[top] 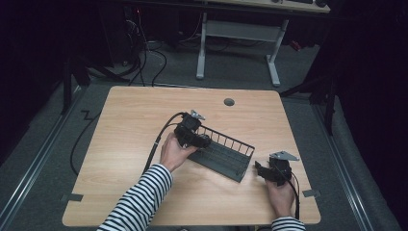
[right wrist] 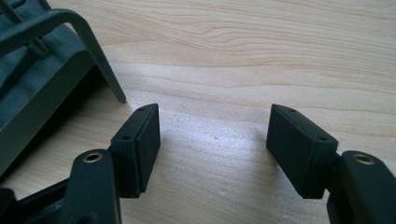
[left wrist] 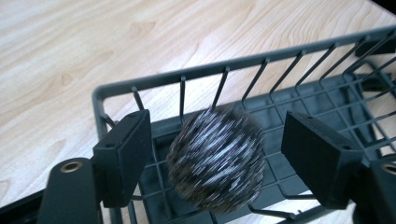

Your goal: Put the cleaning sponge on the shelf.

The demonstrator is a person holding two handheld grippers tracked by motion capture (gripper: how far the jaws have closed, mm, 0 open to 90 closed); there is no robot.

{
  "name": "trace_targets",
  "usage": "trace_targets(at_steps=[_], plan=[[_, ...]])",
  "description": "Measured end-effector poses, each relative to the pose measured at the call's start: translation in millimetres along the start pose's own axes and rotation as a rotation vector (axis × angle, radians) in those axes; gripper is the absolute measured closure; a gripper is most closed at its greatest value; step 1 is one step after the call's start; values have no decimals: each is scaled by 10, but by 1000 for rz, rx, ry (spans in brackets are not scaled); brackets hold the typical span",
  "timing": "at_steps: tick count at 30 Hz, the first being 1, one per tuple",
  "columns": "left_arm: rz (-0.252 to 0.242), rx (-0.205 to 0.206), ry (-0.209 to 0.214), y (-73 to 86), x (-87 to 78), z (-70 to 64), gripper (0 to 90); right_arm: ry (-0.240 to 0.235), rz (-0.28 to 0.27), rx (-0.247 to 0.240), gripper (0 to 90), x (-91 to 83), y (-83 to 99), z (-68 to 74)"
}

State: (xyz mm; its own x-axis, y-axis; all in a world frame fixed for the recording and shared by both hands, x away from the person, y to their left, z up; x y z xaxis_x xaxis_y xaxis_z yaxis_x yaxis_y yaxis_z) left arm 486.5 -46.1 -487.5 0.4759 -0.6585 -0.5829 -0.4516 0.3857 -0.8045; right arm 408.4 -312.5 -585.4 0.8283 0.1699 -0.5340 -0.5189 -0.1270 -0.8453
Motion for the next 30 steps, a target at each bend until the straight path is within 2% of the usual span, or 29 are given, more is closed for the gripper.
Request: trace_targets(at_steps=[9, 18, 30], plan=[[-77, -10, 6, -93, -228, -1, 257, 2, -1, -4, 351, 2, 0, -1], [-129, -16, -8, -141, -445, 56, 266, 2, 0, -4, 351, 2, 0, 0], [-176, -29, -23, -159, -725, 138, 274, 2, -1, -4, 351, 2, 0, 0]])
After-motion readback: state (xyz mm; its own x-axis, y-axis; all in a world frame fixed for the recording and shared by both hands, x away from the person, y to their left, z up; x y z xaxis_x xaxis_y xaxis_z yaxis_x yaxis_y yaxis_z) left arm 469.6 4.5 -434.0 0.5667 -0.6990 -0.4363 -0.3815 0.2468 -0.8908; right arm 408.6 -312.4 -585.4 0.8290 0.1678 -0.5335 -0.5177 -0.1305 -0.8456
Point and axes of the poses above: each handheld gripper's, and its own axes: x roughly forward along the jaws, y roughly out of its underside, z roughly to its left, the point moved 8 cm from there along x, roughly forward along the jaws, and after that the axes turned 11 degrees about -z, right-handed, at the moved point
